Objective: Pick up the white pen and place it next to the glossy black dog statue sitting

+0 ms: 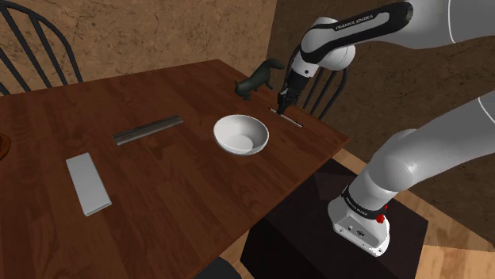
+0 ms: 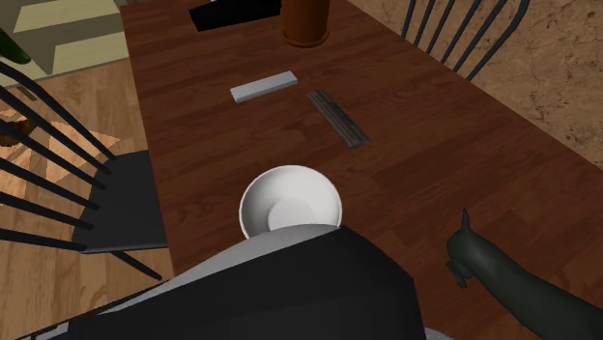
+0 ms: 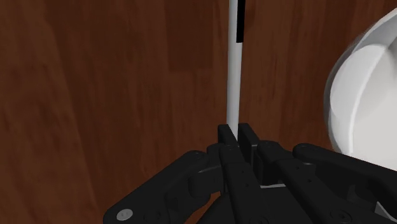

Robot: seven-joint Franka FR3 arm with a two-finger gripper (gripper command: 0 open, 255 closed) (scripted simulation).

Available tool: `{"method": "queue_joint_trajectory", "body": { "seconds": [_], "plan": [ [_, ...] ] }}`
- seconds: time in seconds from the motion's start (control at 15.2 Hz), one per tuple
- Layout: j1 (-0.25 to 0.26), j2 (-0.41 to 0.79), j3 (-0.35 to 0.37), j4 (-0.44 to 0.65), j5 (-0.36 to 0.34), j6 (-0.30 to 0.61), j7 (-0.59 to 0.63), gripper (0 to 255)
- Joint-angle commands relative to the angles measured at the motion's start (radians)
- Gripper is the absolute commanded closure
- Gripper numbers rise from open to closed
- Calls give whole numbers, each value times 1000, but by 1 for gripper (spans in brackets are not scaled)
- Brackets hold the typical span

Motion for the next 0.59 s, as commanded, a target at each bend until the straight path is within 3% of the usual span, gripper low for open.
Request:
{"method": "queue_joint_trajectory", "body": {
  "seconds": [0.0, 0.53],
  "plan": [
    [1, 12, -4, -19, 6, 29, -15, 255],
    [15, 77, -10, -64, 41, 134, -58, 255]
  ]
}}
